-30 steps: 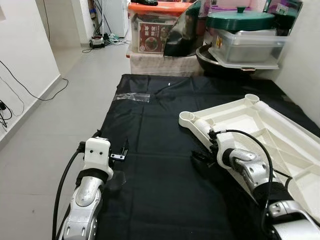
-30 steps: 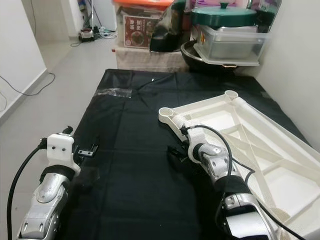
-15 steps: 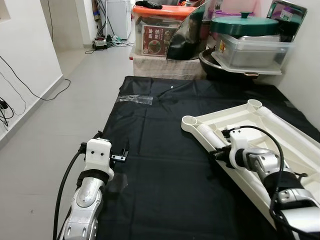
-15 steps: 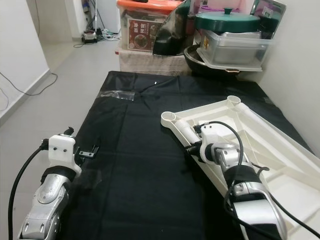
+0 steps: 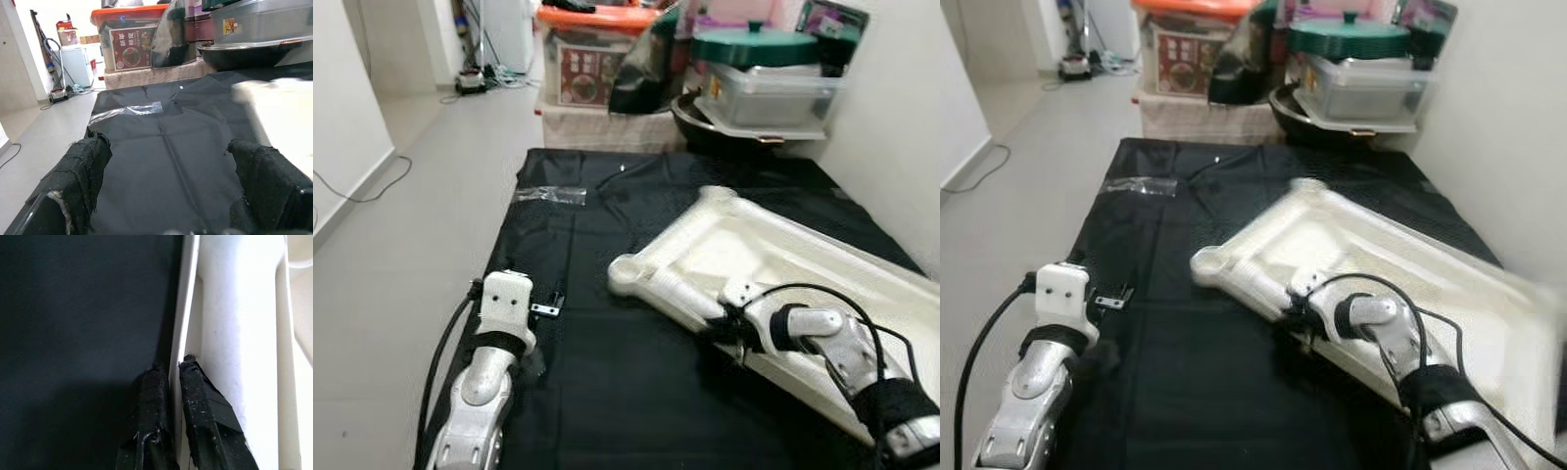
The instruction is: Building children table
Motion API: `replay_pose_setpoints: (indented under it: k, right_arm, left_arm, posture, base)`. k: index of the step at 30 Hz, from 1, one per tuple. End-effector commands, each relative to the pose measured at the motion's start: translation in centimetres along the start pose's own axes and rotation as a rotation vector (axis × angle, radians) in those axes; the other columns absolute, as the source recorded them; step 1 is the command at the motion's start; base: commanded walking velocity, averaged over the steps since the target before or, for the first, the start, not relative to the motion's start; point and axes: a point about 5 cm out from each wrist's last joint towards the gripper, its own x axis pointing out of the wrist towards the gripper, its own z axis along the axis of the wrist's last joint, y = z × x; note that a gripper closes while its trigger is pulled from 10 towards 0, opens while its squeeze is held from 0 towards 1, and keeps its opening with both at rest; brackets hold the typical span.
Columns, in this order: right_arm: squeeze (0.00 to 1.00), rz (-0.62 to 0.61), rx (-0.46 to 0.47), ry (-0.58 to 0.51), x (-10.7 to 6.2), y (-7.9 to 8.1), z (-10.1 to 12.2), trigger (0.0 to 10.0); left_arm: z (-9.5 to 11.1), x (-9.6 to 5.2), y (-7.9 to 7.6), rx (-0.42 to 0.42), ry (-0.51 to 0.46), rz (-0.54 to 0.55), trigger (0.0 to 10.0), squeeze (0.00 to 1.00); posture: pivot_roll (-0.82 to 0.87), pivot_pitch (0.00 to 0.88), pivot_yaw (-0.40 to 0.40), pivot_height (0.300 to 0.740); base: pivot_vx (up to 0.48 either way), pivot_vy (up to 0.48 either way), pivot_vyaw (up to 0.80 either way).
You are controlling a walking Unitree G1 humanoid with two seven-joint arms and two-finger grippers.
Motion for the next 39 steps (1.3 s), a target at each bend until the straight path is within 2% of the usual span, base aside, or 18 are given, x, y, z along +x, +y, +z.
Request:
replay_pose_setpoints:
  k: [1, 5, 7, 9, 12, 13, 14, 18, 19, 21, 22, 24, 25, 26, 33, 36, 38, 39]
  right_arm:
    - [0.00, 0.102, -0.227, -0.112, 0.9, 0.3, 3.4, 0.0]
    - [0.00, 0.192, -0.364, -0.032, -0.2, 0.6, 2.3, 0.0]
    - [0.00, 0.192, -0.364, -0.032, -0.2, 0.6, 2.3, 0.0]
    - [0.00, 0.245, -0.404, 0.079, -1.5, 0.8, 0.4, 0.0]
    - [0.00, 0.245, -0.404, 0.079, -1.5, 0.8, 0.4, 0.0]
    - [0.00, 0.267, -0.404, 0.137, -2.2, 0.8, -0.5, 0.0]
    - [0.00, 0.300, -0.423, 0.283, -4.1, 0.5, -2.4, 0.0]
    - [0.00, 0.301, -0.410, 0.326, -5.2, 0.2, -2.9, 0.0]
    - [0.00, 0.259, -0.375, 0.305, -5.0, -0.1, -2.6, 2.2]
    - [0.00, 0.235, -0.354, 0.283, -4.9, -0.3, -2.4, 2.2]
    - [0.00, 0.131, -0.314, 0.308, -4.6, -1.1, -2.3, 10.0]
    - [0.00, 0.121, -0.212, 0.279, -4.6, -1.2, -2.3, 10.0]
    - [0.00, 0.121, -0.212, 0.279, -4.6, -1.2, -2.3, 10.0]
    - [0.99, 0.114, -0.176, 0.237, -4.7, -1.3, -2.1, 10.0]
    - [1.00, 0.083, -0.145, 0.093, -5.8, -2.1, -0.2, 10.0]
    - [1.00, -0.008, -0.127, -0.141, -8.1, -5.0, 4.2, 10.0]
    - [1.00, -0.008, -0.127, -0.141, -8.1, -5.0, 4.2, 10.0]
    - [1.00, -0.022, -0.077, -0.263, -8.9, -5.6, 5.7, 10.0]
  left_arm:
    - [-0.2, 0.1, 0.1, 0.011, 0.008, -0.002, 10.0, 0.00]
    - [-0.2, 0.0, 0.5, 0.014, 0.007, 0.012, 10.0, 0.00]
    - [-0.2, 0.0, 0.5, 0.014, 0.007, 0.012, 10.0, 0.00]
    - [-0.3, -0.1, 0.6, 0.016, 0.009, 0.011, 10.0, 0.00]
    - [-0.3, -0.1, 0.6, 0.016, 0.009, 0.011, 10.0, 0.00]
    - [-0.3, 0.0, 0.6, 0.017, 0.009, 0.010, 10.0, 0.00]
    - [-0.3, 0.1, 0.5, 0.019, 0.007, 0.004, 10.0, 0.00]
    - [-0.3, 0.2, 0.4, 0.020, 0.007, -0.001, 10.0, 0.00]
    - [-0.3, 0.2, 0.4, 0.021, 0.008, -0.002, 10.0, 0.00]
    - [-0.3, 0.2, 0.4, 0.021, 0.009, -0.003, 10.0, 0.00]
    - [-0.4, 0.1, 0.4, 0.020, 0.010, -0.003, 10.0, 0.00]
    - [-0.4, 0.1, 0.4, 0.020, 0.012, -0.003, 10.0, 0.00]
    - [-0.4, 0.1, 0.4, 0.020, 0.012, -0.003, 10.0, 0.00]
    - [-0.4, 0.1, 0.3, 0.021, 0.013, -0.004, 10.0, 0.00]
    - [-0.4, 0.1, 0.3, 0.023, 0.014, -0.012, 10.0, 0.00]
    - [-0.4, 0.2, 0.5, 0.023, 0.011, -0.015, 10.0, 0.00]
    - [-0.4, 0.2, 0.5, 0.023, 0.011, -0.015, 10.0, 0.00]
    - [-0.3, 0.3, 0.5, 0.021, 0.009, -0.016, 10.0, 0.00]
  posture:
    - [-0.02, 0.000, -0.083, 0.740]
    - [-0.02, 0.000, -0.081, 0.740]
    - [-0.02, 0.000, -0.081, 0.740]
    - [-0.02, 0.000, -0.077, 0.740]
    - [-0.02, 0.000, -0.077, 0.740]
    - [-0.03, 0.000, -0.075, 0.740]
    - [-0.03, 0.000, -0.071, 0.740]
    - [-0.03, 0.000, -0.069, 0.740]
    - [-0.03, 0.000, -0.069, 0.740]
    - [-0.03, 0.000, -0.069, 0.740]
    - [-0.04, 0.000, -0.068, 0.740]
    - [-0.03, 0.000, -0.066, 0.740]
    - [-0.03, 0.000, -0.066, 0.740]
    - [-0.03, 0.000, -0.062, 0.740]
    - [-0.03, 0.000, -0.053, 0.740]
    - [-0.04, 0.000, -0.049, 0.740]
    - [-0.04, 0.000, -0.049, 0.740]
    - [-0.04, 0.000, -0.052, 0.740]
  base:
    - [0.000, 0.000, 0.00]
    - [0.000, 0.000, 0.00]
    - [0.000, 0.000, 0.00]
    - [0.000, 0.000, 0.00]
    - [0.000, 0.000, 0.00]
    - [0.000, 0.000, 0.00]
    - [0.000, 0.000, 0.00]
    - [0.000, 0.000, 0.00]
    - [0.000, 0.000, 0.00]
    - [0.000, 0.000, 0.00]
    - [0.000, 0.000, 0.00]
    - [0.000, 0.000, 0.00]
    - [0.000, 0.000, 0.00]
    - [0.000, 0.000, 0.00]
    - [0.000, 0.000, 0.00]
    - [0.000, 0.000, 0.00]
    - [0.000, 0.000, 0.00]
    - [0.000, 0.000, 0.00]
